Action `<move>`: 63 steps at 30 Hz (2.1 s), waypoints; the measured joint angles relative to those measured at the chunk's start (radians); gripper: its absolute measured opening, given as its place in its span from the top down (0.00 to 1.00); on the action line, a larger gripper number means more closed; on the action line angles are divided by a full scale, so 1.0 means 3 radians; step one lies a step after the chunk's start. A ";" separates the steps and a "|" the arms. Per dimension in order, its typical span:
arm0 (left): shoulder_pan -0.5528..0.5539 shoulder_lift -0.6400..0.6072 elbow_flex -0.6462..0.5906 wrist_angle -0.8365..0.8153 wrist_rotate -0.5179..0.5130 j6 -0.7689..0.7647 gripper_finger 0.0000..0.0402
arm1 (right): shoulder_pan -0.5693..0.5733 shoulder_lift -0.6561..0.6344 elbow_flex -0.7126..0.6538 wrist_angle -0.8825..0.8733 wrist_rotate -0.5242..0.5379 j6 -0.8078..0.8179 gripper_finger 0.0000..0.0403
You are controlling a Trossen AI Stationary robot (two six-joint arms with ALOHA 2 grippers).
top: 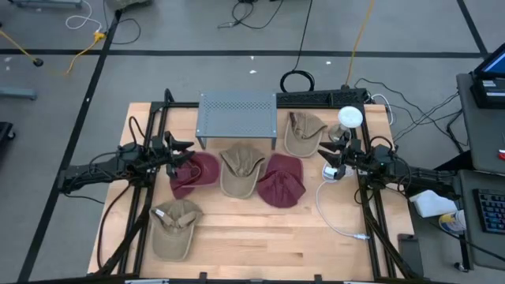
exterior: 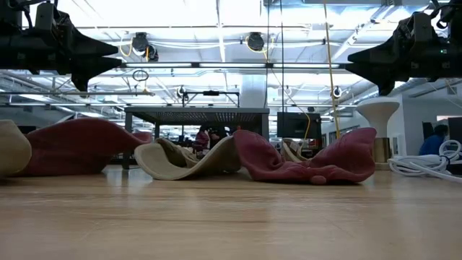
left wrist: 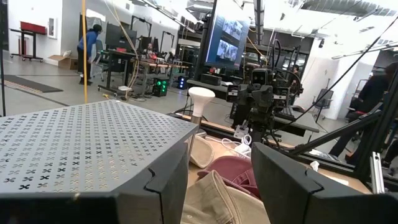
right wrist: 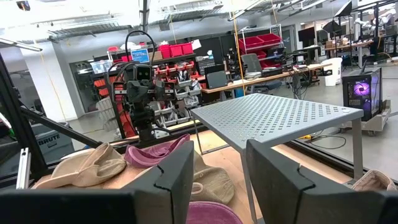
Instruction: Pick & Place hat
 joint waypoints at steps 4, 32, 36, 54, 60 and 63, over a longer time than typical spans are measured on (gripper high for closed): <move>0.0001 0.0000 0.0000 0.0000 0.0001 0.0000 0.55 | 0.0000 0.0000 0.0001 0.0001 0.0000 0.0000 0.65; 0.0000 0.0000 0.0000 0.0000 0.0000 0.0000 0.55 | 0.0000 0.0001 0.0000 0.0006 0.0000 0.0000 0.65; 0.0000 0.0000 0.0000 0.0000 0.0001 0.0000 0.55 | 0.0000 0.0000 0.0000 0.0026 0.0000 0.0000 0.65; 0.0001 0.0000 0.0000 0.0000 0.0000 0.0000 0.55 | 0.0003 0.0024 0.0088 0.0151 0.0434 0.0082 0.66; 0.0000 0.0001 0.0000 0.0001 0.0000 0.0000 0.55 | 0.0004 0.0300 0.0523 0.0105 0.0738 -0.0247 0.67; 0.0001 0.0001 0.0000 0.0000 0.0000 0.0000 0.55 | 0.0004 0.0533 0.0783 0.0017 0.0888 -0.0294 0.68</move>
